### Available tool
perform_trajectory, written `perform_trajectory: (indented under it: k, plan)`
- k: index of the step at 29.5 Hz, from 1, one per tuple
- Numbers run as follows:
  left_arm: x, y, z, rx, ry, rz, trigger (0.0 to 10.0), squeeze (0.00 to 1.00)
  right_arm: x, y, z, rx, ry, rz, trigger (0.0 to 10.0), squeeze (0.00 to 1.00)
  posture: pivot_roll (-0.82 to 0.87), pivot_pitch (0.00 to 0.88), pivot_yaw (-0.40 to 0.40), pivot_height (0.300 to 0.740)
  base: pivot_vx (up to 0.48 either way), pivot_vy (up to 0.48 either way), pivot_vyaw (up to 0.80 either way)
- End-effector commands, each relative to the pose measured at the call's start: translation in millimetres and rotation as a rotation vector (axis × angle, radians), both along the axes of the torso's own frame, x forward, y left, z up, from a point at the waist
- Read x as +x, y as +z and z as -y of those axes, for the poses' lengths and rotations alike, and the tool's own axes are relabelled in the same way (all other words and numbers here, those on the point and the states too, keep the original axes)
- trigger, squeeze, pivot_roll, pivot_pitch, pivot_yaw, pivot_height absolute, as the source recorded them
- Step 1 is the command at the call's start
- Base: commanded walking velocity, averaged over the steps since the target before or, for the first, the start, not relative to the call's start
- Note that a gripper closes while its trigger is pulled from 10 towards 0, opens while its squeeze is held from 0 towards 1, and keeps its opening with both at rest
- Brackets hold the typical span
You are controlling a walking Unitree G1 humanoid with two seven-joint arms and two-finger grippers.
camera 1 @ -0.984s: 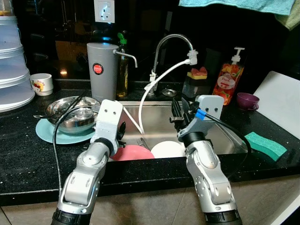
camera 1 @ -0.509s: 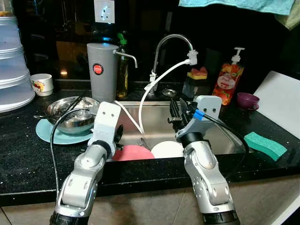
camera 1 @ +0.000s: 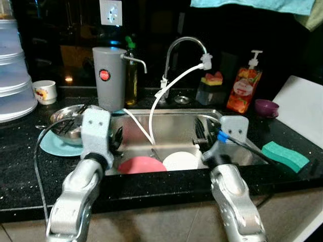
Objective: Kitchen organization
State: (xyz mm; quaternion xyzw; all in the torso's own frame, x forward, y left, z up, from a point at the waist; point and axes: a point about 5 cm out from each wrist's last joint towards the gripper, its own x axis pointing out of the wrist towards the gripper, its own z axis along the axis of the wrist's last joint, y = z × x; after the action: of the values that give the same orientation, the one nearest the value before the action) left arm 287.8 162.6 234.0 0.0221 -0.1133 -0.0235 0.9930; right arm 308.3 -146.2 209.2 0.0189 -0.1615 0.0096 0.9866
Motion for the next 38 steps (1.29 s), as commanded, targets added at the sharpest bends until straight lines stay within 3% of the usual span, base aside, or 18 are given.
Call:
perform_trajectory:
  k: [1, 6, 19, 23, 25, 28, 32, 33, 35, 38]
  plan:
    - [-7.2, -4, -4.1, -0.011, -0.011, 0.001, 10.0, 0.00, -3.9, -5, 12.4, -0.019, -0.049, -0.017, 10.0, 0.00, 0.20, 0.000, -0.082, 0.740, 0.000, 0.000, 0.00]
    - [-9.5, -16, -8.1, -0.031, 0.005, -0.035, 10.0, 0.00, -4.9, -12, 21.2, -0.028, -0.090, -0.040, 10.0, 0.00, 0.20, 0.000, -0.084, 0.740, 0.000, 0.000, 0.00]
    - [-0.7, -16, -10.0, -0.033, 0.041, -0.041, 10.0, 0.00, -1.6, -3, 10.9, -0.016, -0.054, -0.014, 10.0, 0.00, 0.21, 0.000, -0.095, 0.740, 0.000, 0.000, 0.00]
    - [2.9, -17, -6.6, -0.015, 0.013, -0.082, 10.0, 0.00, -1.0, -2, 10.6, -0.014, -0.055, -0.008, 10.0, 0.00, 0.20, 0.000, -0.094, 0.740, 0.000, 0.000, 0.00]
    - [7.2, -6, -1.6, 0.018, -0.027, -0.090, 10.0, 0.00, -0.1, 0, 12.2, -0.015, -0.058, -0.001, 10.0, 0.00, 0.21, 0.000, -0.101, 0.740, 0.000, 0.000, 0.00]
    - [13.1, 27, -4.4, 0.053, -0.095, -0.080, 10.0, 0.00, 3.3, 11, 14.5, -0.024, -0.060, 0.031, 10.0, 0.00, 0.20, 0.000, -0.099, 0.740, 0.000, 0.000, 0.00]
    - [16.9, 42, -13.2, 0.017, -0.106, -0.075, 10.0, 0.00, 3.9, 14, 15.1, -0.026, -0.063, 0.044, 10.0, 0.00, 0.20, 0.000, -0.090, 0.740, 0.000, 0.000, 0.00]
    - [21.0, 58, -23.8, 0.020, -0.095, -0.060, 10.0, 0.00, 3.4, 17, 16.3, -0.024, -0.068, 0.056, 10.0, 0.00, 0.19, 0.000, -0.082, 0.740, 0.000, 0.000, 0.00]
    - [23.4, 64, -29.6, 0.024, -0.085, -0.061, 10.0, 0.00, 2.9, 19, 16.5, -0.022, -0.070, 0.061, 10.0, 0.00, 0.19, 0.000, -0.080, 0.740, 0.000, 0.000, 0.00]
    - [36.5, 76, -52.6, 0.072, 0.008, -0.124, 10.0, 0.00, 1.7, 22, 18.0, -0.019, -0.077, 0.071, 10.0, 0.00, 0.19, 0.000, -0.076, 0.740, 0.000, 0.000, 0.00]
